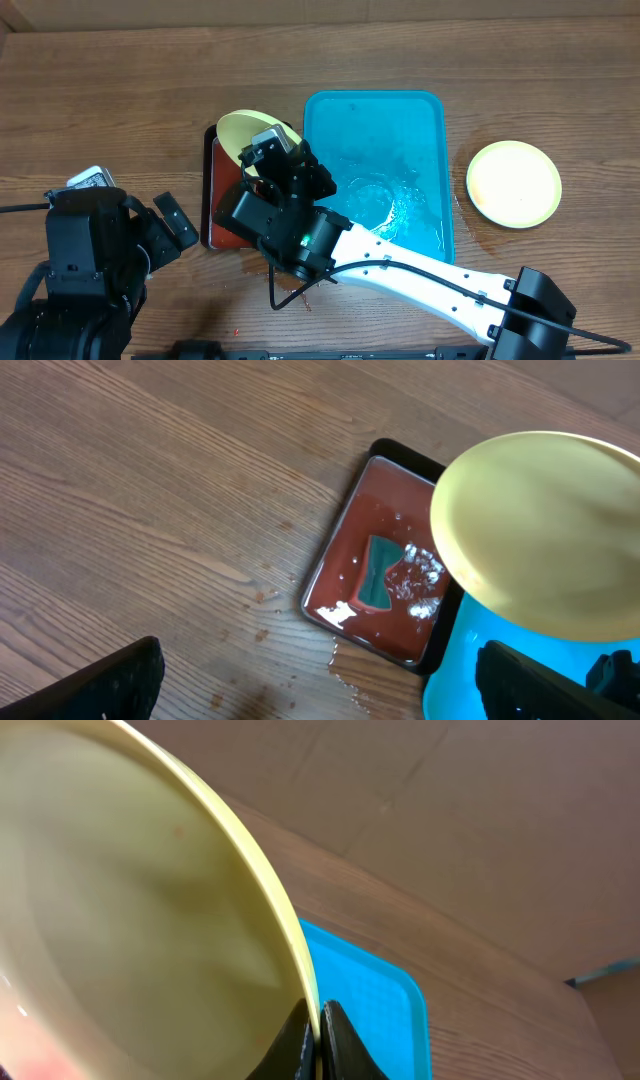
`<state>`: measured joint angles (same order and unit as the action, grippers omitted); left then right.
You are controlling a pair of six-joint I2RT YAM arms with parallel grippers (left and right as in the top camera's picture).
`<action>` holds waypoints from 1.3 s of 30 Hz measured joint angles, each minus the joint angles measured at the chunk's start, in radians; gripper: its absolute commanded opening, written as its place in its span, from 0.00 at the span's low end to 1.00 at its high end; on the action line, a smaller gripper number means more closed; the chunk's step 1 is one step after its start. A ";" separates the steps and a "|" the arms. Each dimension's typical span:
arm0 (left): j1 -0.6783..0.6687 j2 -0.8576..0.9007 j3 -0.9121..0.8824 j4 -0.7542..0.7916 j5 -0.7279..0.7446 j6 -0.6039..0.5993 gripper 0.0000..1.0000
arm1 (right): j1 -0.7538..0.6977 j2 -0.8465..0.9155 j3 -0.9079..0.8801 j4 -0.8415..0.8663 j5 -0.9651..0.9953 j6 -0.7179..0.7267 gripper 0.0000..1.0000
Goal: Clean dirty plates on tray and stack at the side
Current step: 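Lift the yellow plate with the right gripper and tilt it over the tray, then carry the yellow plate right and stack it on the plate pile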
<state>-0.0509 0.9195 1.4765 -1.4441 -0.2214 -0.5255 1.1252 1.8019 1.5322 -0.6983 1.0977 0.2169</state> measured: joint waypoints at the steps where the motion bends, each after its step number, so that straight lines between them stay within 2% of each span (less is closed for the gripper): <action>1: 0.000 0.001 0.000 0.000 0.000 0.000 0.99 | 0.000 0.000 0.000 -0.001 -0.003 -0.002 0.04; 9: 0.000 0.002 0.000 0.000 0.000 0.000 1.00 | -0.021 0.000 0.000 0.002 -0.039 0.039 0.04; 14: 0.000 0.002 0.000 0.000 0.000 0.000 1.00 | -0.103 0.000 0.000 -0.002 -0.219 0.158 0.04; 17: 0.000 0.002 0.000 0.000 0.000 0.000 1.00 | -0.196 -0.001 0.000 -0.003 -0.445 0.211 0.04; 21: 0.000 0.002 0.000 0.000 0.000 0.000 1.00 | -0.346 -0.026 0.000 -0.009 -0.848 0.244 0.04; 25: 0.000 0.002 0.000 0.000 0.000 0.000 1.00 | -0.559 -0.109 0.000 -0.031 -1.256 0.259 0.04; 28: 0.000 0.002 0.000 0.000 0.000 0.000 1.00 | -0.759 -0.193 0.002 -0.110 -1.429 0.266 0.04; 31: 0.000 0.002 0.000 0.000 0.000 0.000 1.00 | -0.958 -0.246 0.008 -0.248 -1.465 0.273 0.04; 34: 0.000 0.002 0.000 0.000 0.000 0.000 1.00 | -1.139 -0.250 0.009 -0.388 -1.384 0.274 0.04; 39: 0.000 0.002 0.000 0.000 0.000 0.000 1.00 | -1.340 -0.208 -0.071 -0.447 -1.215 0.275 0.04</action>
<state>-0.0509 0.9215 1.4765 -1.4441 -0.2218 -0.5255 -0.2150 1.5936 1.4609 -1.1450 -0.1173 0.4923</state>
